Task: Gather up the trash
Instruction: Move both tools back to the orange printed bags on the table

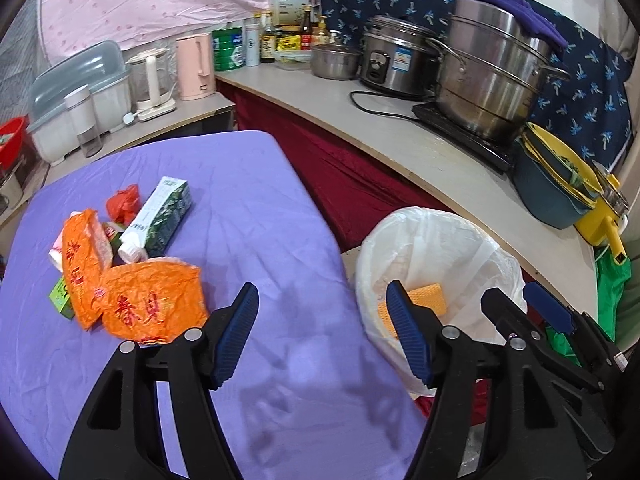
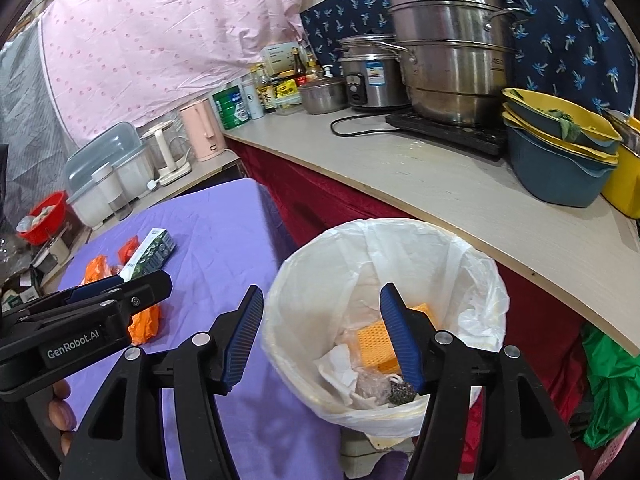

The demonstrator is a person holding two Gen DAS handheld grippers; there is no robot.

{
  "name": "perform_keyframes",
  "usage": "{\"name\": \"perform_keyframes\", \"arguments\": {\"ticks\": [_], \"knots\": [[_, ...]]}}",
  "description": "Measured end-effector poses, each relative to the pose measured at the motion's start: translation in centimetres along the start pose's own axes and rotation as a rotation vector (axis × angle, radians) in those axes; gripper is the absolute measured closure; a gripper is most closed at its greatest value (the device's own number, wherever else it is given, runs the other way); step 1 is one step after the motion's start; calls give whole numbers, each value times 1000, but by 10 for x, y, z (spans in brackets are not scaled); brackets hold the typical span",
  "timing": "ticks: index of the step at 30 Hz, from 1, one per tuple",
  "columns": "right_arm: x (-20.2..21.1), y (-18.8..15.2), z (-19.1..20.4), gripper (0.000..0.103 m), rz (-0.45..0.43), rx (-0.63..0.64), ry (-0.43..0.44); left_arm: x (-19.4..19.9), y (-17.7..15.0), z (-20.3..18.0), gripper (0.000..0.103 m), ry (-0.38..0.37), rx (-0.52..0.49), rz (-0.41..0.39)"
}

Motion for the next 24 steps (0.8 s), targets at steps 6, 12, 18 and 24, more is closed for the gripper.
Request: {"name": "perform_keyframes", "arguments": {"ticks": [6,12,18,24], "knots": [[-7,-2,29,44,15,35,41,7,-2,38,37,44,58,-1],[-14,-7,60,44,36,78,83,15,-6,73,33,100,108,-13],[-23,-12,88,44,58,112,121,21,-11,104,32,143,149,-7],[-33,-16,118,44,78,143,161,24,-16,136,28,185,188,-1]]}}
Point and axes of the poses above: each gripper's, at about its wrist camera, not at the fingertips, and x roughly against the way its jaws point, z to its left, y to its top, the point moved 2 cm from there along -x, roughly the way its jaws point, and after that the axes turned 7 degrees about -z, right-handed, at the moved point
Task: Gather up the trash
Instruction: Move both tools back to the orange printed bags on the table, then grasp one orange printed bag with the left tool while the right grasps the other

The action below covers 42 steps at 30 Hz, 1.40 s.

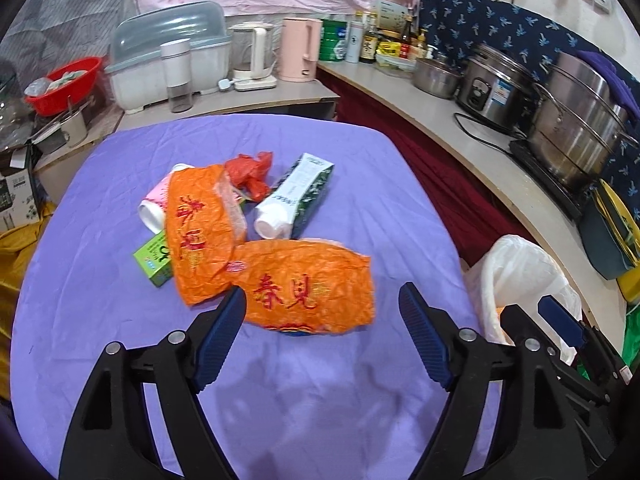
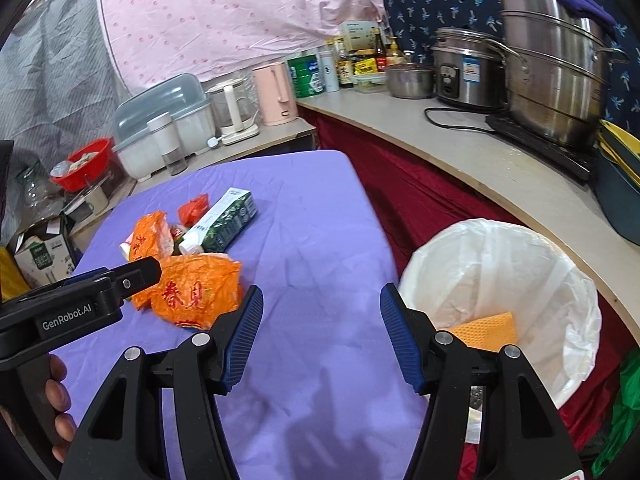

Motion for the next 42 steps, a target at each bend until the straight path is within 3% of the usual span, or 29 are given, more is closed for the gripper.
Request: {"name": "perform_keyframes", "arguments": {"ticks": [5,20,35,38,42], "knots": [[-12,-2,20,44,19,24,30,-6,2,32,22,36,53,12],[-80,-14,67,44,113,58,106,-51,0,116,21,128,196,92],[-137,-35,77,46,214,49,123,-101,-9,131,21,112,283,182],[-143,-40,76,52,229,44,130,-104,-10,129,27,114,278,183],[-144,-43,76,57,232,34,142,-109,-11,124,48,89,268,198]]}}
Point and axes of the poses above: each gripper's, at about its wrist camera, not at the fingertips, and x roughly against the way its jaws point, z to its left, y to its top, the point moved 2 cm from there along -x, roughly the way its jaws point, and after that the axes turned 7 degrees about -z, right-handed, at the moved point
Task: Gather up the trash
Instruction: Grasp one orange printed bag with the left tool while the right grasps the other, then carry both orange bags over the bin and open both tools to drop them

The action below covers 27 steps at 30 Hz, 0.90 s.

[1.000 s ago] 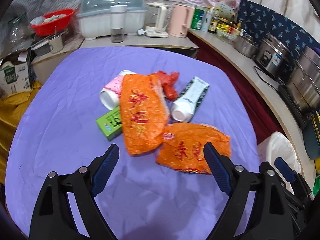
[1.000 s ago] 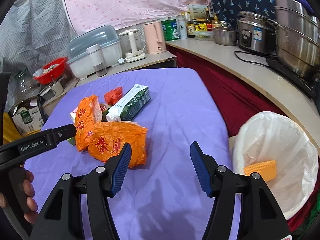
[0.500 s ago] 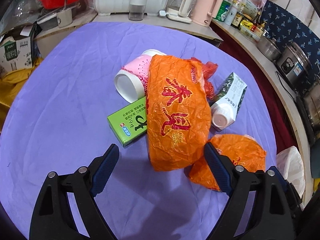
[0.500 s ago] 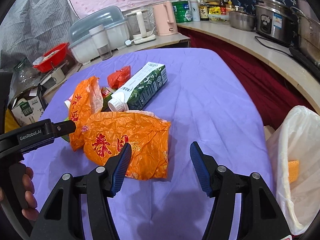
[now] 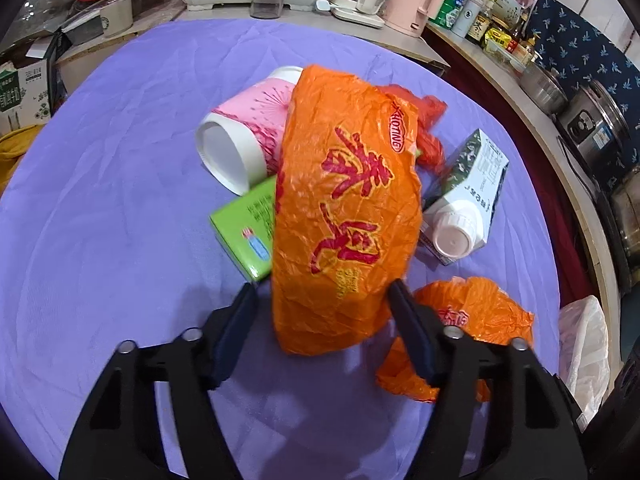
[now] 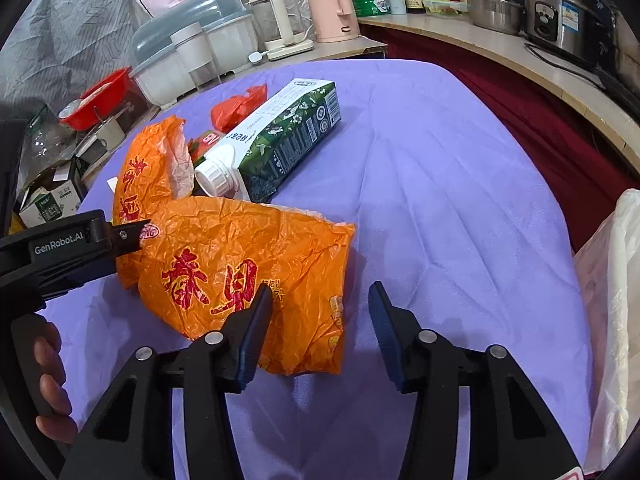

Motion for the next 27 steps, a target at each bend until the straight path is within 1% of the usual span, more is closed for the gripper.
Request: {"name": "perform_keyframes", "arguments": {"ticks": [1,2,4,5,7,8,9,12,16,21,27], "knots": [[0,0,1,61,1,0,3,-1,-1,-1,52,-7,-1,6],[0,0,1,63,2,1,8,-1,-2,-2,52,-7,-5,4],[1,0,4,72,6,10,18,1,-4,-6,58,-1,-24,-5],[2,-1,5,72,5,16,16,3,-5,-9,60,-6,-36,-9],[5,-1,7,76,3,21,16,6,-6,-12,68,-13,-45,-13],[8,-1,6,77,1,19,17,9,-7,-14,69,-18,-52,-17],[10,-1,6,83,-2,17,16,12,-8,-15,70,-19,-60,-22],[21,0,4,85,-18,11,19,21,-11,-22,73,-16,-86,-40],[42,2,2,90,-53,7,15,36,-13,-32,74,-17,-113,-63],[74,5,-5,90,-111,-4,8,62,-16,-47,74,-35,-144,-100],[119,11,-23,90,-195,-29,-16,97,-25,-68,74,-62,-192,-146]]}}
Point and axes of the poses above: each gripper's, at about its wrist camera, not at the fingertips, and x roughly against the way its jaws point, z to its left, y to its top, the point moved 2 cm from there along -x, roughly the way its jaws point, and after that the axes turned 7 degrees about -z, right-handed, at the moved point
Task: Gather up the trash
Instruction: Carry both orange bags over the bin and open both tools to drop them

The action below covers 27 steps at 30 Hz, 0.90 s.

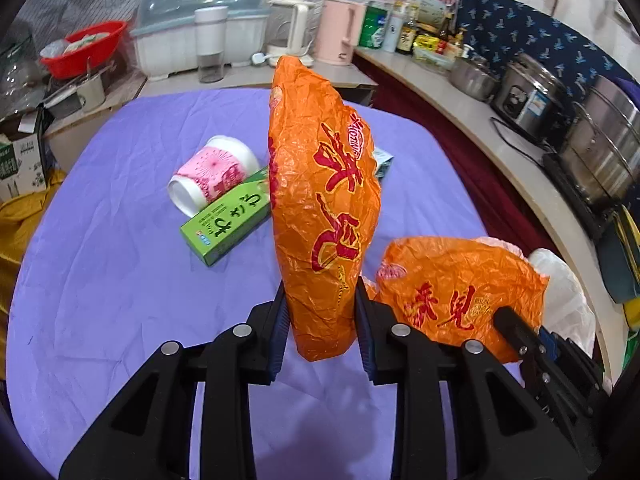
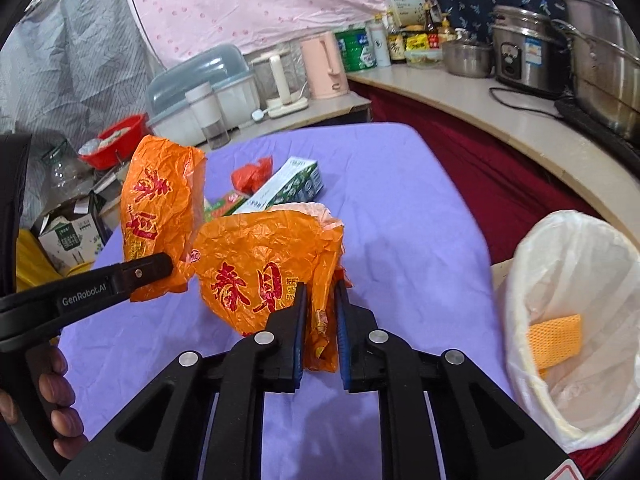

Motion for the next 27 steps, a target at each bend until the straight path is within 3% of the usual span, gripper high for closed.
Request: {"name": "perform_keyframes", "arguments": {"ticks": [15,27], "knots": [[89,19,-81,91,-173,-104,-144,50,-8,-84,74,-109,-148,-64],[136,8,-157,91,-234,-190,-284,57,-30,-168,74,-201,-288,-54]]}}
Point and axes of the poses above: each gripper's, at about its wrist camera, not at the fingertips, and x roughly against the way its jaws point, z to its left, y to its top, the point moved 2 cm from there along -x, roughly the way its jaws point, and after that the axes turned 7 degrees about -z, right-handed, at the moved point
